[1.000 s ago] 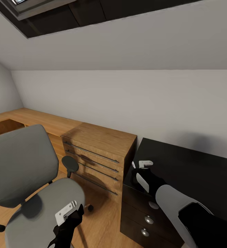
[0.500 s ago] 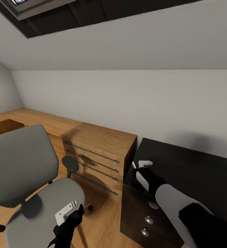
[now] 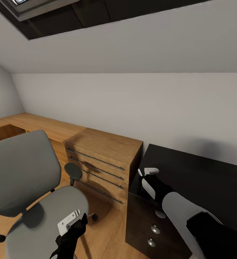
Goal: In the bedroom, organize the workspace by keeping the computer under the desk, ensuring the monitor is on the desk, placing the keyboard on the desk next to the monitor, placing the mouse on the desk next to the keyboard, moving the folder from the swivel chair onto the desk next to the mouse, stacking the notebook on top of the folder with the pen on top of the notebook, and positioning the swivel chair next to the desk.
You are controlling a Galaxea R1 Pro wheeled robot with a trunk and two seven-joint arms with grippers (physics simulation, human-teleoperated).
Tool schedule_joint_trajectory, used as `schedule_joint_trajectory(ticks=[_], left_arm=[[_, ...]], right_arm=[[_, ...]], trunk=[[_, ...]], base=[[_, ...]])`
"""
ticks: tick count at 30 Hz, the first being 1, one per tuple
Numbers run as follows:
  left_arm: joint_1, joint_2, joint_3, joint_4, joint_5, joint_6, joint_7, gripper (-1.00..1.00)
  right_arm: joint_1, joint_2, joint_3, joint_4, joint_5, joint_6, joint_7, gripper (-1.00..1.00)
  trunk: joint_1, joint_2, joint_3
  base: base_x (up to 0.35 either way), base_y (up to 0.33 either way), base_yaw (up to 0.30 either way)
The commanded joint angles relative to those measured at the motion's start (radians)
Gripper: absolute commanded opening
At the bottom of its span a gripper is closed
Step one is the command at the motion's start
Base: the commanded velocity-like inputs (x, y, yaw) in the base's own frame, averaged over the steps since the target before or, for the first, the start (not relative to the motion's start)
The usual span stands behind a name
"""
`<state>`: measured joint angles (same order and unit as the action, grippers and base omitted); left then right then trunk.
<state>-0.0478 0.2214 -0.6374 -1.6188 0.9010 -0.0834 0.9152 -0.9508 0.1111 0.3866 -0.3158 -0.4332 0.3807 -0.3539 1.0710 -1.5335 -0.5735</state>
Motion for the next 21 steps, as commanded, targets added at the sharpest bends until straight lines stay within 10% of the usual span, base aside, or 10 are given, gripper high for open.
schedule_joint_trajectory(ticks=[1, 21], left_arm=[[-0.001, 0.001, -0.002, -0.001, 0.009, -0.009, 0.004, 1.0], [-0.001, 0.001, -0.002, -0.001, 0.009, -0.009, 0.004, 1.0]], right_arm=[[0.0, -0.001, 0.008, 0.061, -0.009, 0.01, -0.008, -1.0], [0.0, -0.002, 0.008, 0.058, -0.031, 0.053, -0.005, -1.0]], trunk=[[0.0, 0.0, -0.001], [0.0, 0.0, -0.001]], base=[[0.0, 0.0, 0.0], [0.0, 0.0, 0.0]])
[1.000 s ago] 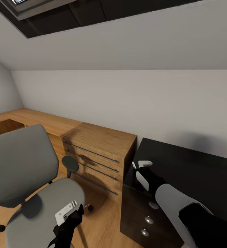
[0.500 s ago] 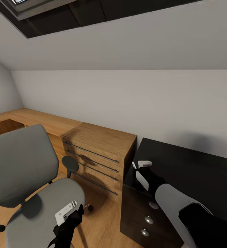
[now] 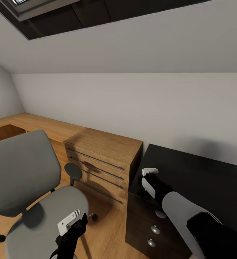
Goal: In the bedroom, organize the workspace by keeping the computer under the desk, ensuring the monitor is on the desk, placing the keyboard on the desk next to the monitor, placing the mouse on the desk next to the keyboard, moving the folder from the swivel chair onto the desk next to the mouse, stacking the notebook on top of the folder with the pen on top of the notebook, and positioning the swivel chair next to the desk.
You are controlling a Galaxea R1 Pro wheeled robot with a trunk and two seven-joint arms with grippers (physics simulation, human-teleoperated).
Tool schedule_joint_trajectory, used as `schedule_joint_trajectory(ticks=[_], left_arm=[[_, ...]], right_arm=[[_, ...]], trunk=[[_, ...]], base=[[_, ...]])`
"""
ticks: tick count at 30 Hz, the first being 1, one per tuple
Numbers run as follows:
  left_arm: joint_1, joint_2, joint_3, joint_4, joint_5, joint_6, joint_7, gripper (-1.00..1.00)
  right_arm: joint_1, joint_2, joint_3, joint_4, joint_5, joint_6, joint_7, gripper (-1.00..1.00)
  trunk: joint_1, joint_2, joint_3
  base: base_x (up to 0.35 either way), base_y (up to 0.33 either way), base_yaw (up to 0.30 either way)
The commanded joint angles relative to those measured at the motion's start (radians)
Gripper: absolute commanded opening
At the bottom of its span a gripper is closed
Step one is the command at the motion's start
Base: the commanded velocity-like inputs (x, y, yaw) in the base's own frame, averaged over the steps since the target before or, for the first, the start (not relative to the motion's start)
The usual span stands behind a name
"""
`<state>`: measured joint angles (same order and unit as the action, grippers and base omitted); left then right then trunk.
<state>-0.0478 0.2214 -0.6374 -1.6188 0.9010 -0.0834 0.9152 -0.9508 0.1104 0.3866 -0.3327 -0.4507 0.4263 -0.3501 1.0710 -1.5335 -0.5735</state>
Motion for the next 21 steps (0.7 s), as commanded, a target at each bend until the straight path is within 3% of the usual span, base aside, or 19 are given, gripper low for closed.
schedule_joint_trajectory(ticks=[1, 16, 21], left_arm=[[-0.001, 0.001, -0.002, -0.001, 0.009, -0.009, 0.004, 1.0], [-0.001, 0.001, -0.004, -0.001, 0.009, -0.009, 0.004, 1.0], [-0.001, 0.001, -0.005, -0.001, 0.009, -0.009, 0.003, 1.0]], right_arm=[[0.0, -0.001, 0.008, 0.075, -0.014, 0.008, -0.009, -1.0], [0.0, -0.001, 0.008, 0.075, -0.013, 0.007, -0.009, -1.0], [0.0, -0.001, 0.008, 0.075, -0.013, 0.007, -0.009, -1.0]], trunk=[[0.0, 0.0, -0.001], [0.0, 0.0, -0.001], [-0.019, 0.035, 0.014]], base=[[0.0, 0.0, 0.0], [0.0, 0.0, 0.0], [0.0, 0.0, 0.0]])
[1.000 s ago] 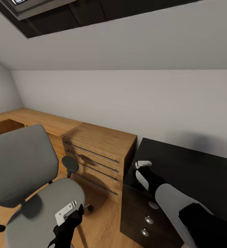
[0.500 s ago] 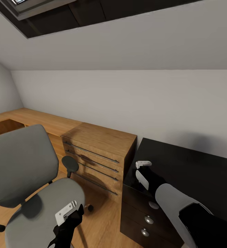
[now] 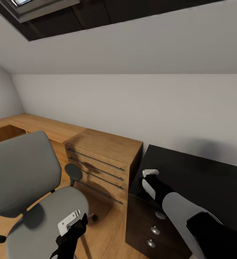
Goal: In the bedroom, organize the workspace by keeping the computer under the desk, ensuring the monitor is on the desk, placing the keyboard on the desk next to the monitor, placing the mouse on the desk next to the keyboard, moving the folder from the swivel chair onto the desk next to the mouse, stacking the notebook on top of the folder with the pen on top of the notebook, and positioning the swivel chair next to the desk.
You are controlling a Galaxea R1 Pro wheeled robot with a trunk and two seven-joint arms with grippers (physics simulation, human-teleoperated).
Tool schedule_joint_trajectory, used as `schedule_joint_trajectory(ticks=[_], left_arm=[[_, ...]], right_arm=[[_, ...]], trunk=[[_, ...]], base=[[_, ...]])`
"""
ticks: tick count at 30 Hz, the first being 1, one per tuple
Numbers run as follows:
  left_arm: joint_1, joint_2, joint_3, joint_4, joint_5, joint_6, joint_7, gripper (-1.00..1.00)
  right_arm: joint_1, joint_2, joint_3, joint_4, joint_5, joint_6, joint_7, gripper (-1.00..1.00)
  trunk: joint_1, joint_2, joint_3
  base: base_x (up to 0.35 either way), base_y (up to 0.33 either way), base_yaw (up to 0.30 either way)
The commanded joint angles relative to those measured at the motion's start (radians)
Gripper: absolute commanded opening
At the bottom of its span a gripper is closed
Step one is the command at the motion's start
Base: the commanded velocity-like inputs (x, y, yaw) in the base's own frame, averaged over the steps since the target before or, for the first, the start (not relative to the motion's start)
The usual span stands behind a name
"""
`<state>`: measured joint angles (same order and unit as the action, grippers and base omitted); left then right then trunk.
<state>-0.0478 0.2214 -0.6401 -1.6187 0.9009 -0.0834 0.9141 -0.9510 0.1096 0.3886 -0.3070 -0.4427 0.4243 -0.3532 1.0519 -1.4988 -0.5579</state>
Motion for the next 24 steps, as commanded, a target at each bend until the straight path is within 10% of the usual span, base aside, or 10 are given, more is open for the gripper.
schedule_joint_trajectory(ticks=[1, 24], left_arm=[[-0.001, 0.001, -0.002, -0.001, 0.009, -0.009, 0.004, 1.0], [-0.001, 0.001, -0.024, -0.001, 0.006, -0.005, 0.003, 1.0]], right_arm=[[0.0, -0.001, 0.006, 0.049, -0.021, 0.009, -0.006, -1.0], [0.003, -0.007, 0.009, -0.083, -0.021, 0.006, -0.01, -1.0]], trunk=[[-0.004, 0.007, 0.002], [-0.092, 0.168, 0.074]], base=[[0.0, 0.0, 0.0], [0.0, 0.0, 0.0]])
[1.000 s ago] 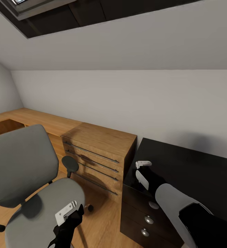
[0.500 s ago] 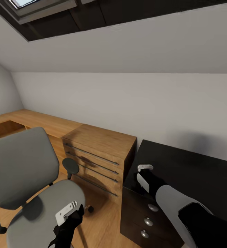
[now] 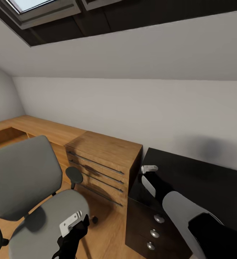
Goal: In the bedroom, organize the workspace by keeping the computer under the desk, ensuring the monitor is on the desk, placing the keyboard on the desk next to the monitor, placing the mouse on the desk next to the keyboard, moving the folder from the swivel chair onto the desk next to the mouse, stacking the notebook on top of the folder with the pen on top of the notebook, and positioning the swivel chair next to the desk.
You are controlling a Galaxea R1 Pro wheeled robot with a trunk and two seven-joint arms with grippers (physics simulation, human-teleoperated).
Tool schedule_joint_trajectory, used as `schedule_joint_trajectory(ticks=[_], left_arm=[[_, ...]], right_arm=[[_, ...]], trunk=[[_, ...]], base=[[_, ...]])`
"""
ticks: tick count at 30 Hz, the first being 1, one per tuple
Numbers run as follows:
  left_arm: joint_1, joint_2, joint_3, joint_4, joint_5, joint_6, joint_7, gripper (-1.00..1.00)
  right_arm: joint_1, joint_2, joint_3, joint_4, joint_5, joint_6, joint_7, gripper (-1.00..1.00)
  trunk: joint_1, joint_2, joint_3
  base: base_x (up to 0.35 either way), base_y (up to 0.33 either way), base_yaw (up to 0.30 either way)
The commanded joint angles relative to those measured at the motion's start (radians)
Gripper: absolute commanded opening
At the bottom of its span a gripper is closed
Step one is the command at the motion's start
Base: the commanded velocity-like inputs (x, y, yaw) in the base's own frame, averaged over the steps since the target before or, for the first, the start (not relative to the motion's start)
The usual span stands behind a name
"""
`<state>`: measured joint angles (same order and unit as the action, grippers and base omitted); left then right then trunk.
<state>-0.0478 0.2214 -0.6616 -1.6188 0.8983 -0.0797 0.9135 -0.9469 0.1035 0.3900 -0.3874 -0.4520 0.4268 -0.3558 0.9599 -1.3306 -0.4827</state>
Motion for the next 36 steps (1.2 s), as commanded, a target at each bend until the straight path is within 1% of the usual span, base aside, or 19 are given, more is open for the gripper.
schedule_joint_trajectory(ticks=[1, 3, 9, 10, 13, 14, 16, 19, 20, 22, 23, 28, 29, 31, 32, 33, 34, 36], left_arm=[[-0.001, 0.001, -0.01, -0.001, 0.008, -0.008, 0.004, 1.0], [-0.001, 0.001, -0.017, -0.001, 0.008, -0.008, 0.004, 1.0], [-0.001, 0.001, -0.022, -0.001, 0.008, -0.008, 0.004, 1.0], [-0.001, 0.001, -0.022, -0.001, 0.008, -0.008, 0.004, 1.0], [-0.001, 0.001, -0.022, -0.001, 0.008, -0.007, 0.004, 1.0], [-0.001, 0.001, -0.023, -0.001, 0.009, -0.002, 0.004, 1.0], [-0.001, 0.001, -0.023, -0.001, 0.01, 0.013, 0.004, 1.0], [-0.001, 0.001, -0.024, -0.001, 0.01, 0.057, 0.002, 1.0], [-0.001, 0.0, -0.024, -0.001, 0.01, 0.081, 0.002, 1.0], [-0.001, 0.0, -0.024, -0.001, 0.01, 0.102, 0.0, 1.0], [-0.001, -0.002, -0.024, -0.001, 0.011, 0.125, -0.001, 1.0], [-0.001, -0.006, -0.024, 0.001, 0.013, 0.139, -0.003, 1.0], [-0.001, -0.022, -0.024, 0.027, 0.018, 0.205, -0.002, 1.0], [-0.001, -0.04, -0.022, 0.042, 0.018, 0.224, -0.001, 1.0], [-0.001, -0.054, -0.021, 0.055, 0.017, 0.233, 0.0, 1.0], [-0.001, -0.079, -0.02, 0.08, 0.014, 0.244, 0.002, 1.0], [-0.001, -0.082, -0.02, 0.084, 0.013, 0.245, 0.001, 1.0], [-0.001, -0.083, -0.02, 0.086, 0.013, 0.246, 0.001, 1.0]], right_arm=[[0.002, -0.007, 0.008, -0.036, -0.011, 0.008, -0.008, -1.0], [0.009, -0.021, 0.009, -0.088, -0.012, 0.029, -0.009, -1.0], [0.033, -0.05, 0.007, -0.196, -0.015, 0.089, -0.012, -1.0], [0.065, -0.067, 0.007, -0.285, -0.029, 0.118, -0.012, -1.0], [0.098, -0.087, 0.007, -0.363, -0.044, 0.133, -0.013, -1.0], [0.133, -0.112, 0.007, -0.44, -0.061, 0.141, -0.018, -1.0], [0.146, -0.123, 0.007, -0.468, -0.073, 0.144, -0.035, -1.0], [0.154, -0.131, 0.006, -0.487, -0.098, 0.146, -0.069, -1.0], [0.156, -0.132, 0.006, -0.492, -0.115, 0.146, -0.086, -1.0], [0.158, -0.134, 0.006, -0.501, -0.13, 0.146, -0.1, -1.0], [0.159, -0.135, 0.007, -0.525, -0.149, 0.147, -0.125, -1.0], [0.16, -0.135, 0.007, -0.548, -0.159, 0.147, -0.153, -1.0], [0.161, -0.147, 0.005, -0.568, -0.165, 0.147, -0.175, -1.0], [0.162, -0.157, 0.005, -0.572, -0.178, 0.146, -0.176, -1.0], [0.163, -0.167, 0.004, -0.578, -0.194, 0.146, -0.176, -1.0], [0.166, -0.203, 0.005, -0.612, -0.257, 0.147, -0.177, -1.0], [0.172, -0.216, 0.005, -0.633, -0.281, 0.147, -0.177, -1.0], [0.178, -0.225, 0.005, -0.65, -0.296, 0.147, -0.179, -1.0]], trunk=[[-0.004, 0.007, 0.002], [-0.012, 0.021, 0.008], [-0.035, 0.063, 0.027], [-0.038, 0.07, 0.03], [-0.05, 0.091, 0.04], [-0.054, 0.098, 0.043], [-0.061, 0.112, 0.049], [-0.073, 0.133, 0.058], [-0.077, 0.14, 0.062], [-0.084, 0.154, 0.068], [-0.088, 0.161, 0.071], [-0.107, 0.196, 0.087], [-0.111, 0.203, 0.09], [-0.119, 0.217, 0.098], [-0.123, 0.224, 0.102], [-0.127, 0.231, 0.106], [-0.13, 0.238, 0.11], [-0.138, 0.252, 0.118]], base=[[-0.023, 0.0, 0.0], [-0.147, 0.0, 0.0], [-0.277, 0.0, 0.0], [-0.328, 0.0, 0.0], [-0.332, 0.0, 0.0], [-0.323, 0.0, 0.0], [-0.259, 0.0, 0.0], [-0.125, 0.0, 0.0], [-0.057, 0.0, 0.0], [-0.041, 0.0, 0.0], [-0.015, 0.0, 0.0], [-0.007, 0.0, 0.0], [0.0, 0.0, -0.132], [0.0, 0.0, -0.179], [0.0, 0.0, -0.21], [0.0, 0.0, -0.243], [0.0, 0.0, -0.25], [0.0, 0.0, -0.256]])
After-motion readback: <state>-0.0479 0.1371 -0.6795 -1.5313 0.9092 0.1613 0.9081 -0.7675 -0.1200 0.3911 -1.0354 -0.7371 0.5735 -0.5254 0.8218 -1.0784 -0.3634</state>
